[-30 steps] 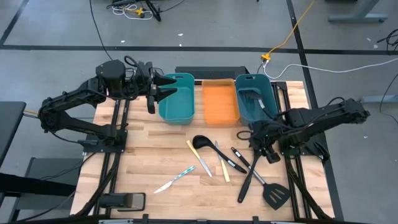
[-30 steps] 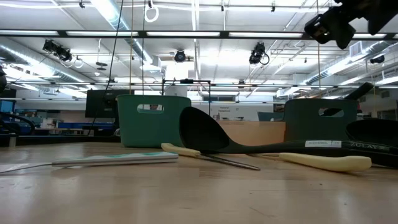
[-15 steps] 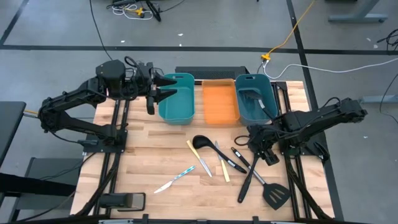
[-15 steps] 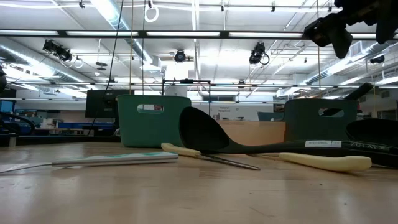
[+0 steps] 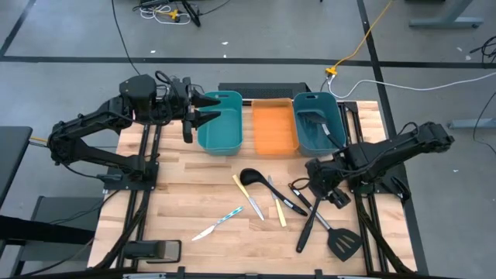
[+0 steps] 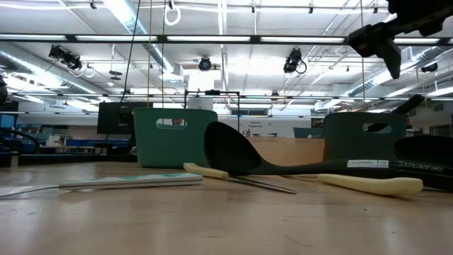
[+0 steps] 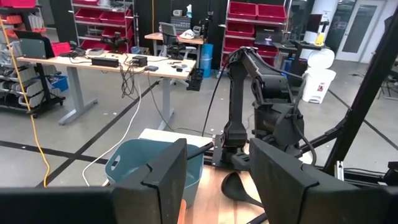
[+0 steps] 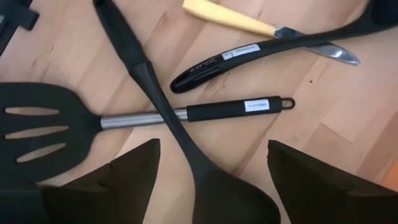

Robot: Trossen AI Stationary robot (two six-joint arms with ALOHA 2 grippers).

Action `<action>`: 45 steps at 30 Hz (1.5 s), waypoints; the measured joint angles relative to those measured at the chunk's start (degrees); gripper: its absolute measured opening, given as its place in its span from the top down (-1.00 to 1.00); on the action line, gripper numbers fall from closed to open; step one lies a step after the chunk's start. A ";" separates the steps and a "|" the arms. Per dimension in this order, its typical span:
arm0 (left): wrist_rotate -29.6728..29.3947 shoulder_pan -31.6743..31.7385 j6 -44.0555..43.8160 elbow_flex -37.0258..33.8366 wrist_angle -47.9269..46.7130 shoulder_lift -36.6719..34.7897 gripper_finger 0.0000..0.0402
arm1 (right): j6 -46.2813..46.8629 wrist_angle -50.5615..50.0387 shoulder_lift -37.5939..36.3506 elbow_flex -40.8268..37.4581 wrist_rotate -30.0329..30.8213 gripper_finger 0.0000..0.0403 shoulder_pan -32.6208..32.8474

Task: Pick & Place Kitchen Items
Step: Put the right black serving spoon into the light green bin

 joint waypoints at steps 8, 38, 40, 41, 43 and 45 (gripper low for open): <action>0.01 0.01 0.48 0.00 -0.01 0.00 0.10 | -0.79 -0.40 0.00 0.00 0.02 -0.50 0.46; -0.02 0.00 1.95 -0.01 0.00 0.00 0.10 | -8.88 -0.89 5.98 -1.89 -0.09 -0.50 4.70; -0.02 0.01 1.95 -0.01 0.00 0.00 0.10 | -8.89 -0.50 5.88 -3.10 -0.12 -0.50 4.94; -0.01 0.00 1.95 -0.01 0.00 0.00 0.10 | -8.87 -0.05 5.88 -3.86 -0.15 -0.50 4.98; -0.02 0.02 1.95 -0.01 0.00 0.00 0.10 | -8.64 0.82 5.90 -5.25 -0.71 -0.50 4.98; -0.02 0.01 1.95 0.00 0.00 0.00 0.10 | -8.88 2.76 5.90 -6.45 -1.37 -0.50 4.98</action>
